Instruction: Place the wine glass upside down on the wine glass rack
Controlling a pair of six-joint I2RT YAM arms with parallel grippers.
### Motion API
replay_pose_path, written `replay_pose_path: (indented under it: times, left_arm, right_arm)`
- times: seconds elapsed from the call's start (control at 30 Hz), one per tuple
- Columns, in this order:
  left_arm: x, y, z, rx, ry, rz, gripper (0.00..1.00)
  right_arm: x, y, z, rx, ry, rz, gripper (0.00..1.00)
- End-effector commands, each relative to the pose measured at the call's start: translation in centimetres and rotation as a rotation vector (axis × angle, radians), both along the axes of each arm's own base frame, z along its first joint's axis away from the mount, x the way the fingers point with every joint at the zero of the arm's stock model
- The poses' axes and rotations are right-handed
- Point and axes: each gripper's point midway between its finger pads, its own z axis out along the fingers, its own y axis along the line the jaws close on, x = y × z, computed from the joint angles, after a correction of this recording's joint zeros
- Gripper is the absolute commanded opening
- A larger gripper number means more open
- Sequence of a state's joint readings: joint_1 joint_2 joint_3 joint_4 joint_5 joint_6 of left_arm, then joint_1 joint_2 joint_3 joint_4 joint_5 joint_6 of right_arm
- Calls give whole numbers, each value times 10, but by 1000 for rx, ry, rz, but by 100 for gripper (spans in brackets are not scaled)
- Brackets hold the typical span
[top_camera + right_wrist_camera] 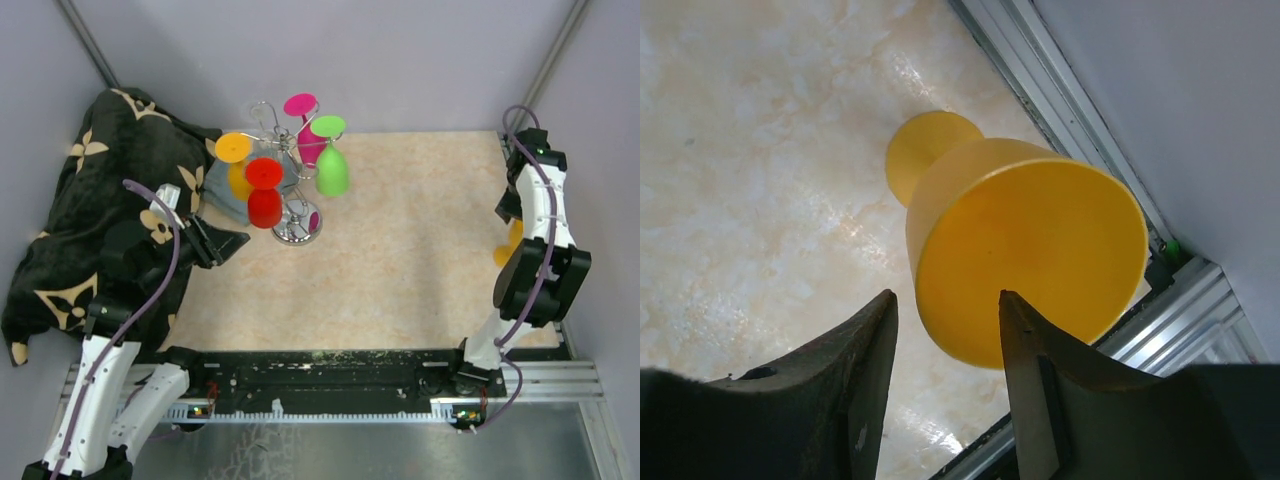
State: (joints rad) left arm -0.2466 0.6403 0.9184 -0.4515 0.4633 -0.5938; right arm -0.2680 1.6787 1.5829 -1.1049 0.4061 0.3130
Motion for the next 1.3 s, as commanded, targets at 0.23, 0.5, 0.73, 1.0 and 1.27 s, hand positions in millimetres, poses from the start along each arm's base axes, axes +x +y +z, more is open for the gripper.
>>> replay_pose_path:
  times: [0.23, 0.5, 0.73, 1.0, 1.27]
  left_arm:
    - [6, 0, -4, 18, -3, 8, 47]
    - [11, -1, -2, 20, -9, 5, 44]
    - [16, 1, 3, 21, -11, 27, 43]
    - [19, 8, 26, 24, -6, 79, 43]
    - [22, 18, 66, 12, -47, 152, 43]
  right_arm:
    - [23, -15, -2, -21, -2, -5, 21]
    - [22, -16, 7, -43, -32, -17, 0]
    - [41, 5, 41, 19, -190, 18, 0]
    - [78, 72, 103, 101, -461, 163, 0]
    - [102, 126, 167, 293, -829, 277, 0]
